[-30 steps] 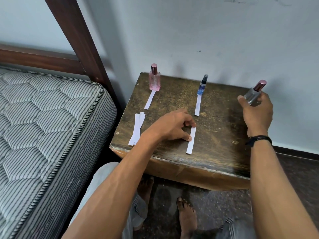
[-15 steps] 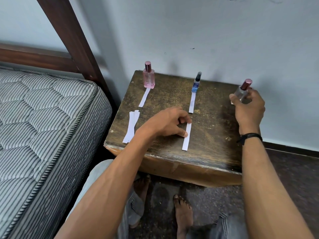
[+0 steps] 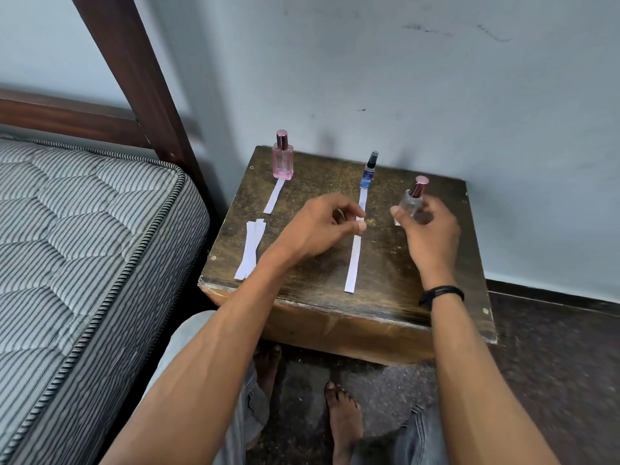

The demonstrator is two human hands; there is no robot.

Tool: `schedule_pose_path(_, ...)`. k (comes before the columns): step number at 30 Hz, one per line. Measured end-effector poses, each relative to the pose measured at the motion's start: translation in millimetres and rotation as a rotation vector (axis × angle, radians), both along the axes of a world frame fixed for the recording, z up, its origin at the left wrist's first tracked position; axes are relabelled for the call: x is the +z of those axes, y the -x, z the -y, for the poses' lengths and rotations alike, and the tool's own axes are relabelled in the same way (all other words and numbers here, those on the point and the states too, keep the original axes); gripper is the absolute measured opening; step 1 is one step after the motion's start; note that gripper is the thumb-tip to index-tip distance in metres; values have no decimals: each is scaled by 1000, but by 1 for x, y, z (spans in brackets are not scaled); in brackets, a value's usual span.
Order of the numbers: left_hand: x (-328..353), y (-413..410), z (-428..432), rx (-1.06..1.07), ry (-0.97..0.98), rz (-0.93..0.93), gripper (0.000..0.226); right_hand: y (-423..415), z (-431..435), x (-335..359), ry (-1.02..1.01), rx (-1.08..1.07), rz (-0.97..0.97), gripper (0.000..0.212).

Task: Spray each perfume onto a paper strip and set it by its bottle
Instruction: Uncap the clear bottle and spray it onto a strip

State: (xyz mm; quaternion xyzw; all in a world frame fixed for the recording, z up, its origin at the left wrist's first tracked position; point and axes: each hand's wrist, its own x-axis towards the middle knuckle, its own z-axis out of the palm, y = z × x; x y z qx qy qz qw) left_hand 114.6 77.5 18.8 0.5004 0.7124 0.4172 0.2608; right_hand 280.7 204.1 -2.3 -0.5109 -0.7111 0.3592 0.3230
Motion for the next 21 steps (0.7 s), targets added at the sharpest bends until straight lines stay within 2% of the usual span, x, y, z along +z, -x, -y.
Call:
schedule_pose_path(7, 10, -4, 2, 10, -137, 165, 34, 9, 53, 7, 13, 112, -15, 44)
schedule_pose_path(10, 11, -8, 2, 1, -166, 200, 33, 12, 64, 4, 39, 158, -41, 36)
schedule_pose_path(21, 15, -7, 2, 43, -209, 237, 22, 15, 64, 10, 1, 293, -52, 39)
